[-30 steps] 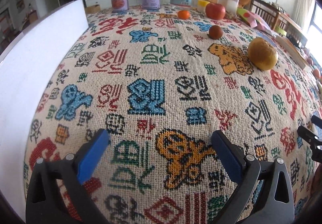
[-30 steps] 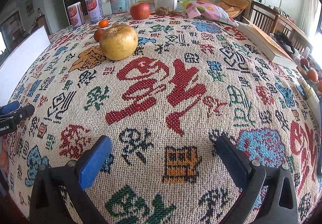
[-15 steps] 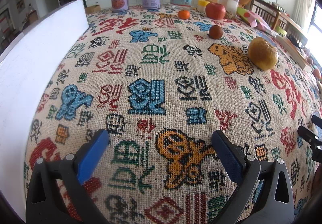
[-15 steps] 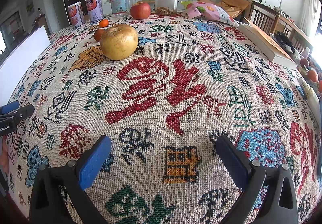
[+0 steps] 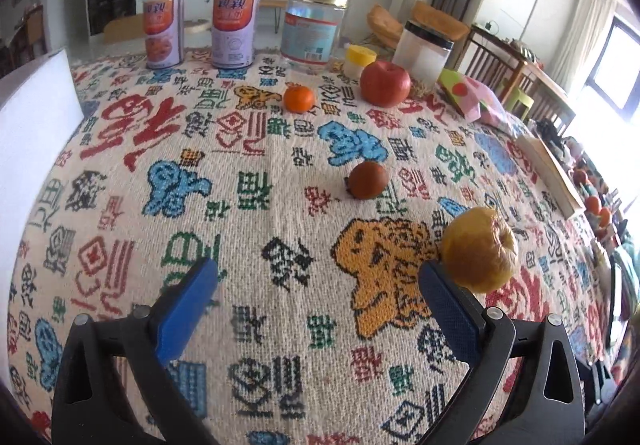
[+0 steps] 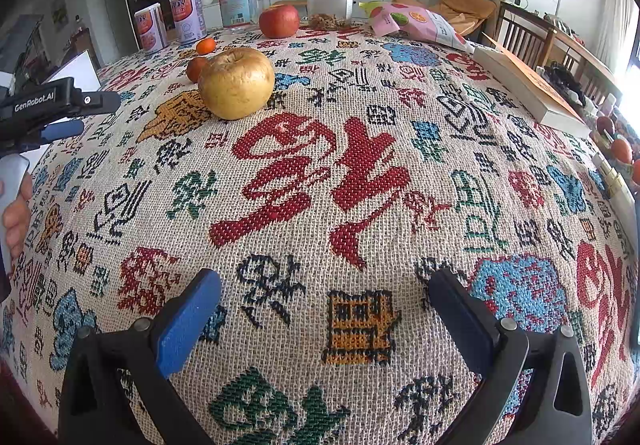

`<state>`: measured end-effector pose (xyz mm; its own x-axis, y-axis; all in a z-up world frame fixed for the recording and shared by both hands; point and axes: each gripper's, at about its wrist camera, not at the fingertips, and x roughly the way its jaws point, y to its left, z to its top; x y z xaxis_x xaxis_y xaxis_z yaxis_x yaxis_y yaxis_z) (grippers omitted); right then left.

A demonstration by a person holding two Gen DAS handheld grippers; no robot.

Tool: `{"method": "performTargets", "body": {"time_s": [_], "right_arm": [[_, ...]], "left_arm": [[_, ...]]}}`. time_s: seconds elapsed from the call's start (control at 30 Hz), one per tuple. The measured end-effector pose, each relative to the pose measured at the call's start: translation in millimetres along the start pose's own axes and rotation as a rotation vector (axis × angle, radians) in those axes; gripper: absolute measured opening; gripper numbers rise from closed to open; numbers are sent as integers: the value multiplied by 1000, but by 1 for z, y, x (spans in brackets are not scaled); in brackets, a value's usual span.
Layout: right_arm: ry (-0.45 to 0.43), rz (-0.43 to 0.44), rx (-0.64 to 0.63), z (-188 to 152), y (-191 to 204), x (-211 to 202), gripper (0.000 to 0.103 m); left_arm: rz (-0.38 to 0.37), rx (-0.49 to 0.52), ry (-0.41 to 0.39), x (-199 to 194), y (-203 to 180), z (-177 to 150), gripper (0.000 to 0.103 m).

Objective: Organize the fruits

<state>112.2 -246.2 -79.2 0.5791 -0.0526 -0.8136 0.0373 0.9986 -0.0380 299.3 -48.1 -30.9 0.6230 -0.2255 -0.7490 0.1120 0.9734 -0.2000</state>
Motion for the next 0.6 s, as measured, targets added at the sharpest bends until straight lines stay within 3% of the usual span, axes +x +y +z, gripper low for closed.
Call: {"method": "performTargets", "body": {"time_s": [0.17,0.23,0.37,0.4,0.43,0.6], "right_arm": [[0,0,0,0,0,0,103],[0,0,0,0,0,0,103],[1,0,0,1,0,0,103],[1,0,0,1,0,0,103],[1,0,0,1,0,0,103],[2,-1,0,2,1,1,103]], "left_arm": [[21,68,-6,46,-25,25,98],[33,63,13,61,-27,26,83],[29,69,9,73,-30,30,73],[13,68,1,72,-31,31,55],[-10,68,1,71,-30,31,28],[7,71,22,52,-22,17,29]]}}
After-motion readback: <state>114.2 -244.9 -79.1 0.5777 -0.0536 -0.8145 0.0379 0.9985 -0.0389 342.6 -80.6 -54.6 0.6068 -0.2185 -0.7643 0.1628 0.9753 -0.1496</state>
